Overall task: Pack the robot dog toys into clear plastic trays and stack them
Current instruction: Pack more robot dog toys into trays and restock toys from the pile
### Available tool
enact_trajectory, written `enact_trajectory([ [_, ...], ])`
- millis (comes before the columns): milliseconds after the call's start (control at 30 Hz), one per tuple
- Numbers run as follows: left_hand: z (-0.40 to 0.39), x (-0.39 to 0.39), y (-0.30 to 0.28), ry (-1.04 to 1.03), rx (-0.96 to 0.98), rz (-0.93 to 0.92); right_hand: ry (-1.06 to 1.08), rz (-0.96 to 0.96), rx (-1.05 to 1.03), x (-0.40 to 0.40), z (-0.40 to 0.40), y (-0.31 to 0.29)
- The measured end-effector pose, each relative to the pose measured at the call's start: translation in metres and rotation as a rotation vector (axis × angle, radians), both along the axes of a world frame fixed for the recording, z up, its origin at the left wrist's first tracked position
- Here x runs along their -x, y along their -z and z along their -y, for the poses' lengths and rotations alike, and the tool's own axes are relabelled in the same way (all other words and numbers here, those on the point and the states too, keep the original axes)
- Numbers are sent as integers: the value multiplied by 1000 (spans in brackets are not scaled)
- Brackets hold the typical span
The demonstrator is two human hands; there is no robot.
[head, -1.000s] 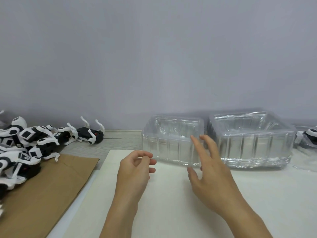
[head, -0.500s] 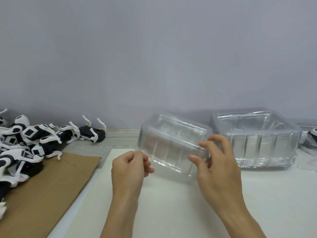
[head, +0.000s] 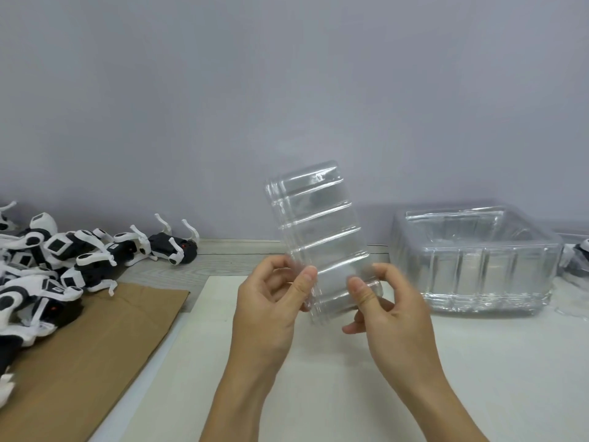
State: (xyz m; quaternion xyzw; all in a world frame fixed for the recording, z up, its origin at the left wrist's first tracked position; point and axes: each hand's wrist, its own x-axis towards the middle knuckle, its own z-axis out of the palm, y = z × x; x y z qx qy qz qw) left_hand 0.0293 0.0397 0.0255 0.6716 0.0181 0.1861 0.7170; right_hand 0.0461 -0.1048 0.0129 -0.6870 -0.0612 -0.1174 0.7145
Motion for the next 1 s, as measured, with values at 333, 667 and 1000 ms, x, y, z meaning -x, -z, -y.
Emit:
enact_trajectory([
  [333, 0, 0, -1, -83, 55, -88, -55, 17, 20, -1, 0, 1],
  [667, 6, 2, -6, -134, 170, -62, -42, -84, -89, -3, 1, 1],
  [1000, 6, 3, -6, -171, 160, -82, -23, -88, -99, -3, 1, 0],
])
